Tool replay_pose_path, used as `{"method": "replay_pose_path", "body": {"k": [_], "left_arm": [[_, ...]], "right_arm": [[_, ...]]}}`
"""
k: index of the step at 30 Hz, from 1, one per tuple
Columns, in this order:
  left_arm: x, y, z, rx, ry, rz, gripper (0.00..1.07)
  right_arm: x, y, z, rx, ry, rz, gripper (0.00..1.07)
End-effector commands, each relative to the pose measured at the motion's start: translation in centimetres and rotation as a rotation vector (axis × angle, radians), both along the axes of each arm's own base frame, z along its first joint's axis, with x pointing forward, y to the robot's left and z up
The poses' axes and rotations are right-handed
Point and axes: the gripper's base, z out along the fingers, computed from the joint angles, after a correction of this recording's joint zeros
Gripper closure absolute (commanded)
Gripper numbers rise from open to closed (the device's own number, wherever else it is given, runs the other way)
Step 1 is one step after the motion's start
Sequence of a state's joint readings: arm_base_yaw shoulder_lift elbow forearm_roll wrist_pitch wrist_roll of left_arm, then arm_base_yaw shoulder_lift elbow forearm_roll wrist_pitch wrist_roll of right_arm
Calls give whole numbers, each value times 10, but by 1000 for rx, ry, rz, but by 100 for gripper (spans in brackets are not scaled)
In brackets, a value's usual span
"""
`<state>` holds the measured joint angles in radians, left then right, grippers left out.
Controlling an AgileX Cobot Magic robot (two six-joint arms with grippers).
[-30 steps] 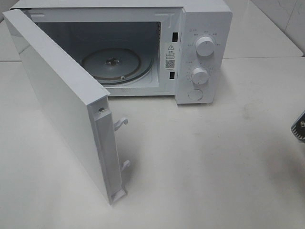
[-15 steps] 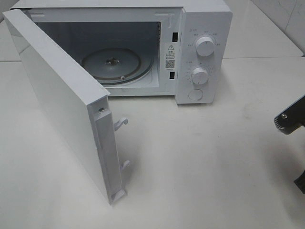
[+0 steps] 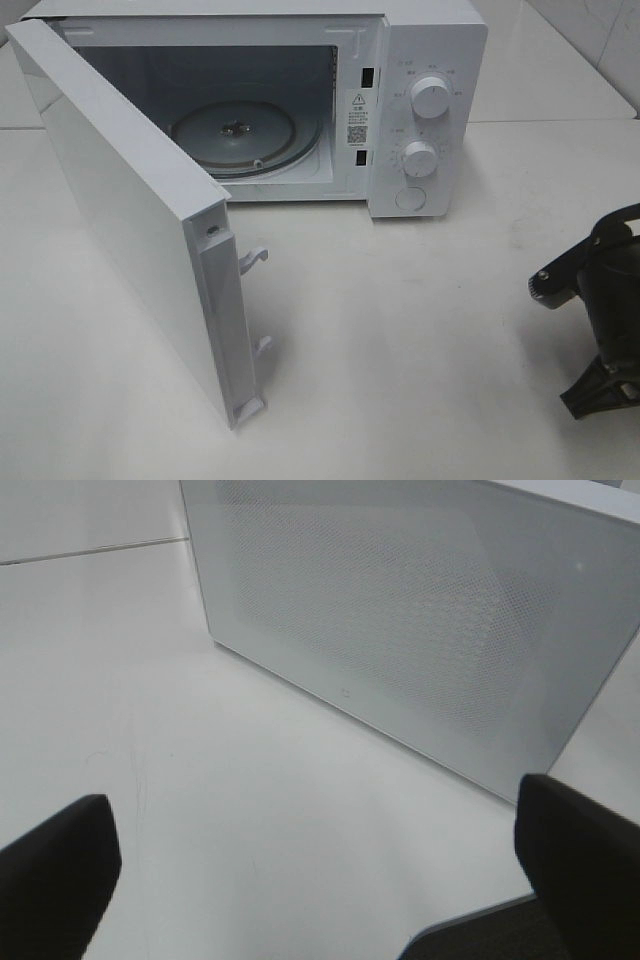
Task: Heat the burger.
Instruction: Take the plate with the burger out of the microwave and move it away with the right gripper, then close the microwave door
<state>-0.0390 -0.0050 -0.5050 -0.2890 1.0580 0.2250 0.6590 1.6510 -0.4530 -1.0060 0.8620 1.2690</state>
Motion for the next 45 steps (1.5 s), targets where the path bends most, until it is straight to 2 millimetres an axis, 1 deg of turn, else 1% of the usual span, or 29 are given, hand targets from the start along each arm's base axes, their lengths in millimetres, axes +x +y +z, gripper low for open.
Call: {"method": "replay_pose_path", "body": {"k": [1,2,3,9,11,13,16,18,19,21,24,25,26,28,29,32,34,35,36,37,38,39,40,41,42,43,44,45], "left_arm": [[-2,0,0,-7,-27,8,4],[-2,0,0,-7,-27,8,4],[-2,0,0,-7,-27,8,4],[-2,0,0,-7,-27,8,4],[-2,0,0,-7,-27,8,4],[-2,0,0,-7,-27,8,4],[-2,0,0,-7,-27,8,4],[-2,0,0,-7,-27,8,4],[-2,0,0,-7,-27,8,4],[-2,0,0,-7,-27,8,4],[-2,0,0,-7,-27,8,4],[-2,0,0,-7,-27,8,4],[-2,0,0,-7,-27,8,4],[-2,0,0,-7,-27,8,4],[-2,0,0,-7,-27,8,4],[-2,0,0,-7,-27,8,4],[-2,0,0,-7,-27,8,4],[-2,0,0,-7,-27,8,4],[-2,0,0,-7,-27,8,4],[-2,0,0,-7,-27,8,4],[-2,0,0,-7,-27,8,4],[-2,0,0,-7,-27,8,4],[-2,0,0,-7,-27,8,4],[-2,0,0,-7,-27,8,4],[-2,0,0,-7,-27,8,4],[-2,0,0,-7,-27,8,4],[-2,0,0,-7,-27,8,4],[-2,0,0,-7,-27,8,4]], "right_arm": [[6,1,-10,-37,-13,15,100],[6,1,-10,-37,-13,15,100],[7,2,-16,-32,-13,9,99],[8,1,-30,-58,-8,-12,97],[7,1,-32,-62,-4,-15,97],[7,1,-35,-68,7,-15,93],[7,1,-35,-66,8,-14,91],[9,3,-34,-60,7,-18,84],[9,3,-34,-60,7,-18,84],[12,5,-31,-89,27,-25,69],[13,5,-30,-97,28,-30,67],[14,6,-27,-120,36,-49,62],[14,6,-23,-134,38,-68,60],[14,7,-20,-131,45,-75,59],[15,9,-15,-114,61,-73,59],[14,10,-13,-100,68,-76,59],[14,14,3,-34,88,-63,59],[14,14,3,-34,88,-63,59],[14,15,8,-18,91,-52,59],[14,17,18,19,97,-36,59],[14,17,18,19,97,-36,59],[12,19,27,63,101,-26,59],[12,19,27,63,101,-26,59],[12,20,32,83,100,-23,59],[10,22,44,134,102,-4,59],[10,22,44,134,102,-4,59],[9,23,49,155,105,8,59],[6,24,61,206,95,30,59]]}}
